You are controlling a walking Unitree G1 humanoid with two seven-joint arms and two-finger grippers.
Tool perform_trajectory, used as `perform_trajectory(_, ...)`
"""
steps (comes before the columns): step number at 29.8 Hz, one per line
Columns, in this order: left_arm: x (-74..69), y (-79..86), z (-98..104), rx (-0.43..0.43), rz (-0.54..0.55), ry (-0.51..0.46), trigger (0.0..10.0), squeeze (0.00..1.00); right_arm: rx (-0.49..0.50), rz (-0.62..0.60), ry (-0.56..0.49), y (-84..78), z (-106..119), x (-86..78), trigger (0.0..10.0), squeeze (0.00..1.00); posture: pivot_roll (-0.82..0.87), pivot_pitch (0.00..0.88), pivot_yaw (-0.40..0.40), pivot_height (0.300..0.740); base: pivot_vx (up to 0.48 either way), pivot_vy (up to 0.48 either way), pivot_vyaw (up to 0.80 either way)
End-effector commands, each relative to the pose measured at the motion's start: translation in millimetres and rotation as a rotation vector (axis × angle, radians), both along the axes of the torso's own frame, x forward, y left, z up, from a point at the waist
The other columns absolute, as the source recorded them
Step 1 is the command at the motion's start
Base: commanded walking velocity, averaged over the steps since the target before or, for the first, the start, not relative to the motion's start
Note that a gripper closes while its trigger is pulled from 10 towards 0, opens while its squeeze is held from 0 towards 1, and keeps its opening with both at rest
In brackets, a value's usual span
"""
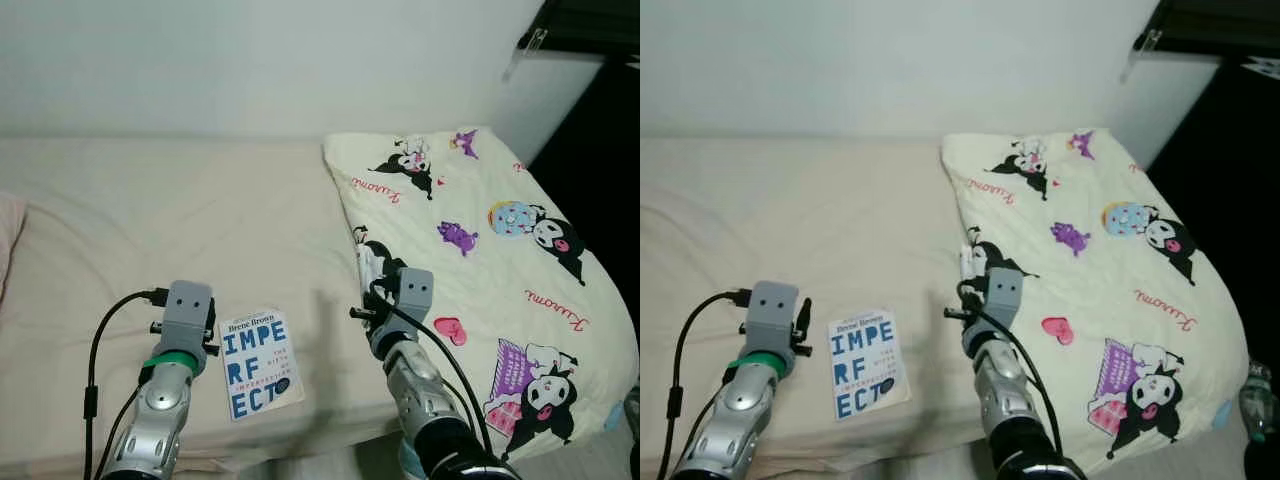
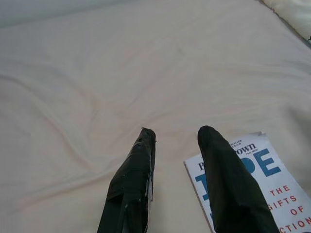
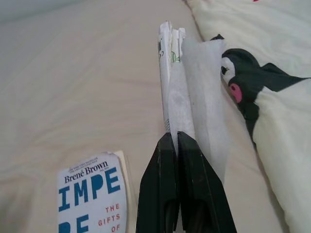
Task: Clean up the room
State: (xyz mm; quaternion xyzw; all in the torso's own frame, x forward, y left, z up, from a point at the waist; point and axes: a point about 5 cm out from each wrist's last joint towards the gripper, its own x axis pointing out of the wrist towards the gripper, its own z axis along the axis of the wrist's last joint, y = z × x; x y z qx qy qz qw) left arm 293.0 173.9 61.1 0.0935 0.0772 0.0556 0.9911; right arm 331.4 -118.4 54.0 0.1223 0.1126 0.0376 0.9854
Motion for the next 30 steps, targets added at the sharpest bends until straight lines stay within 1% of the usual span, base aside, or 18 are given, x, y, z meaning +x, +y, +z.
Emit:
perform_trajectory(1,-4.1,-0.6,-7.2,-0.018,0.009,0.033,10.0,0.0,-0.053,-0.025,0.011,-2.3,-5.8,-3.8,10.0,0.0,0.07,0.0,-0.048,0.74,0.0,0.0,0.0)
perform_trajectory(2,-3.9,-0.4,-6.9,-0.019,0.009,0.032,10.0,0.0,-0.068,-0.029,0.002,-2.6,-4.8,-3.5,10.0,0.0,0.07,0.0,-0.048,0.74,0.0,0.0,0.0)
perform_trajectory(4,-3.0,-0.2,-5.7,-0.024,0.009,0.028,10.0,0.0,-0.063,-0.04,0.003,-2.8,-4.5,-3.1,10.0,0.0,0.07,0.0,-0.049,0.74,0.0,0.0,0.0)
perform_trajectory(6,1.3,-1.8,-1.7,-0.034,-0.01,0.02,10.0,0.0,-0.028,-0.058,0.003,-4.2,-3.0,-2.0,10.0,0.0,0.08,0.0,-0.052,0.74,0.0,0.0,0.0)
perform_trajectory(9,4.8,-4.7,1.1,-0.03,-0.027,0.019,10.0,0.0,-0.002,-0.063,0.008,-5.1,-3.1,-2.0,10.0,0.0,0.08,0.0,-0.052,0.74,0.0,0.0,0.0)
perform_trajectory(12,5.7,-5.0,1.9,-0.03,-0.03,0.015,10.0,0.0,-0.006,-0.064,0.011,-4.6,-3.6,-2.4,10.0,0.0,0.07,0.0,-0.036,0.74,0.0,0.0,0.0)
perform_trajectory(24,6.2,-7.4,1.2,-0.024,-0.051,0.026,10.0,0.0,-0.028,-0.074,0.031,-5.2,-9.5,-6.6,10.0,0.0,0.07,0.0,-0.029,0.74,0.0,0.0,0.0)
perform_trajectory(26,8.2,-6.1,3.6,-0.017,-0.054,0.023,10.0,0.0,-0.027,-0.075,0.033,-5.6,-9.4,-6.1,10.0,0.0,0.09,0.004,-0.03,0.74,0.0,0.0,0.0)
perform_trajectory(27,10.0,-4.5,7.4,0.008,-0.061,0.019,10.0,0.0,-0.028,-0.075,0.036,-5.6,-9.8,-6.1,10.0,0.0,0.1,0.008,-0.025,0.74,0.0,0.0,0.0)
perform_trajectory(28,10.0,-4.5,7.4,0.008,-0.061,0.019,10.0,0.0,-0.028,-0.075,0.036,-5.6,-9.8,-6.1,10.0,0.0,0.1,0.008,-0.025,0.74,0.0,0.0,0.0)
perform_trajectory(29,11.7,-3.0,11.0,0.029,-0.066,0.015,10.0,0.0,-0.032,-0.075,0.039,-5.7,-10.2,-5.9,10.0,0.0,0.1,0.004,-0.01,0.74,0.0,0.0,0.0)
perform_trajectory(30,14.9,0.0,19.3,0.046,-0.063,0.01,10.0,0.0,-0.043,-0.071,0.043,-6.1,-10.4,-5.3,10.0,0.0,0.13,0.0,0.027,0.74,0.0,0.0,0.0)
